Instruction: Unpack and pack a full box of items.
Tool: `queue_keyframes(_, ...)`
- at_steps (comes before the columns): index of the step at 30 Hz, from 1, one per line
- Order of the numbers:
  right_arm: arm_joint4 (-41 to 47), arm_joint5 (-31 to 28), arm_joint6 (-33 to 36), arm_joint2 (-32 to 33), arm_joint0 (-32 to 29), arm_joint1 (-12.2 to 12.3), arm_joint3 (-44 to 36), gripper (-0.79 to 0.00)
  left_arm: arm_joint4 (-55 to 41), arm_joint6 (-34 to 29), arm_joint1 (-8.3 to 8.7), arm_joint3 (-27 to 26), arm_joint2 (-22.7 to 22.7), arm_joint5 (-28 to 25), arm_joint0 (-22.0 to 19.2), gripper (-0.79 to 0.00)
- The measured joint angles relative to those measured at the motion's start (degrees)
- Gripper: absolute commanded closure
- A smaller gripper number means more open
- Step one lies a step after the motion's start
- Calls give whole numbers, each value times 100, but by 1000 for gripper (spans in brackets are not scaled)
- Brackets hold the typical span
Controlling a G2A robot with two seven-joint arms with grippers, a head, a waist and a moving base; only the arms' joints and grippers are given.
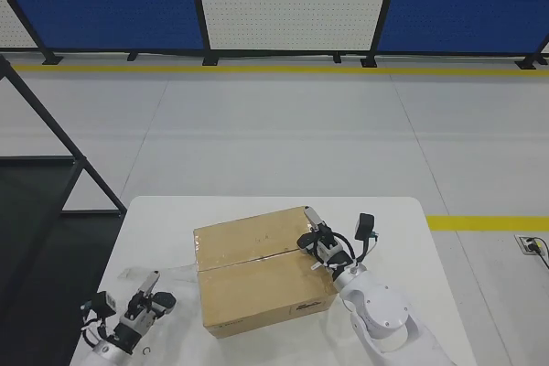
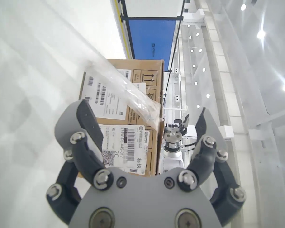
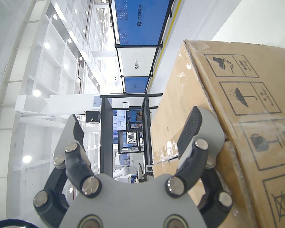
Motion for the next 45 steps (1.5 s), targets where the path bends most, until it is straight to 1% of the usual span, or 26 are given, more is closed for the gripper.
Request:
queue_keyframes(5, 0, 0, 0, 0, 0, 0, 0, -785, -269, 155, -90, 259, 177, 338, -373, -785)
queue_keyframes(9, 0, 0, 0, 0, 0, 0, 0, -785, -602, 264, -177, 435, 325, 416, -663, -785)
queue_keyframes(14, 0, 0, 0, 0, 0, 0, 0, -785, -1293, 283, -310, 786, 523, 546, -1100, -785)
queue_keyframes(17, 0, 0, 0, 0, 0, 0, 0, -785, -1547, 378, -383, 1028, 600, 467, -1322, -785)
queue_keyframes(21, 0, 0, 0, 0, 0, 0, 0, -785, -1905, 545, -464, 1197, 564, 145, -1417, -785)
queue_keyframes(25, 0, 0, 0, 0, 0, 0, 0, -785, -2167, 716, -513, 1249, 391, -220, -1366, -785)
queue_keyframes(28, 0, 0, 0, 0, 0, 0, 0, -785, -2168, 840, -539, 1181, 260, -544, -1237, -785)
queue_keyframes(35, 0, 0, 0, 0, 0, 0, 0, -785, -1848, 1414, -620, 767, 49, -1491, -758, -785)
queue_keyframes(39, 0, 0, 0, 0, 0, 0, 0, -785, -1600, 1810, -677, 447, -63, -2006, -436, -785)
queue_keyframes(41, 0, 0, 0, 0, 0, 0, 0, -785, -1443, 1974, -703, 301, -121, -2205, -284, -785)
queue_keyframes(45, 0, 0, 0, 0, 0, 0, 0, -785, -1152, 2255, -749, 93, -227, -2421, -73, -785)
